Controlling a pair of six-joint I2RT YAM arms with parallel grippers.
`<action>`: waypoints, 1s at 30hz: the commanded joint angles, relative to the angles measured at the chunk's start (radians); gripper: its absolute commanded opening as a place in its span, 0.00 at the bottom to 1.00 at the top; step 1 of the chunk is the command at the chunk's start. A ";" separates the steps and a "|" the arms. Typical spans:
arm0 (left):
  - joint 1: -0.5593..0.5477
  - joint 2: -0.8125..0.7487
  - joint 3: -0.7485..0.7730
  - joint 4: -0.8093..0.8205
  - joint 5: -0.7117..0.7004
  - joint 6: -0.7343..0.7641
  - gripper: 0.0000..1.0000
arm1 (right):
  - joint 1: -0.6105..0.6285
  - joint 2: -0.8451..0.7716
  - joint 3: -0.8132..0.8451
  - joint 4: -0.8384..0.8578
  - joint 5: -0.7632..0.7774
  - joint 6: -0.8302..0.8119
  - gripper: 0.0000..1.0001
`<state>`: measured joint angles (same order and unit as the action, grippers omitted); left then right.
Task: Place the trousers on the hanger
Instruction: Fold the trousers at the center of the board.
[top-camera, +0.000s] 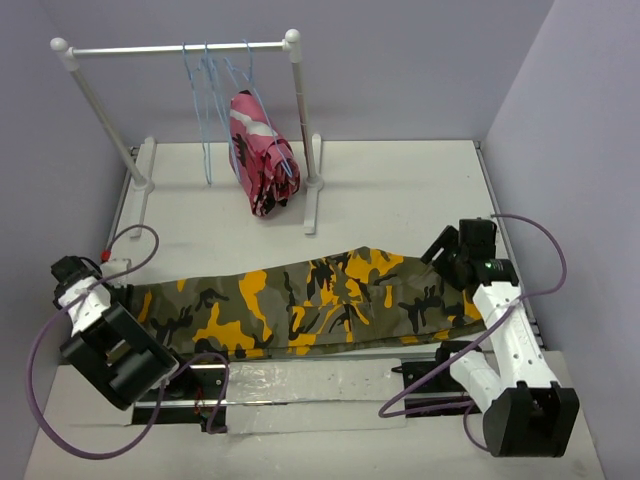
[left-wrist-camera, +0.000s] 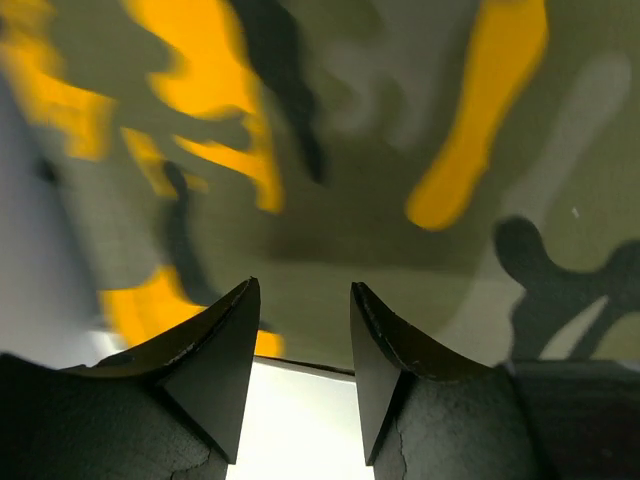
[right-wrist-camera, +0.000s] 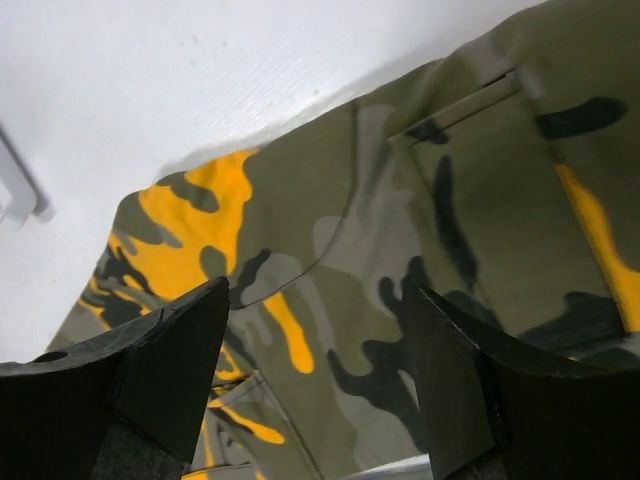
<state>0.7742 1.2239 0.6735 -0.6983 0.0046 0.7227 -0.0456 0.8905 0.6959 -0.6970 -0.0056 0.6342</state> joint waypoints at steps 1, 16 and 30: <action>-0.010 0.026 0.011 0.107 -0.014 -0.035 0.50 | 0.015 0.082 -0.078 0.128 -0.122 0.104 0.77; -0.226 0.360 0.119 0.373 -0.111 -0.228 0.49 | -0.080 0.789 0.263 0.259 0.001 0.071 0.75; -0.383 0.456 0.305 0.257 -0.148 -0.295 0.50 | -0.079 0.971 0.815 0.084 0.123 -0.078 0.75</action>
<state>0.3934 1.6982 0.9802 -0.4297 -0.1425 0.4533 -0.1169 1.9372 1.4615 -0.5599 0.0455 0.6215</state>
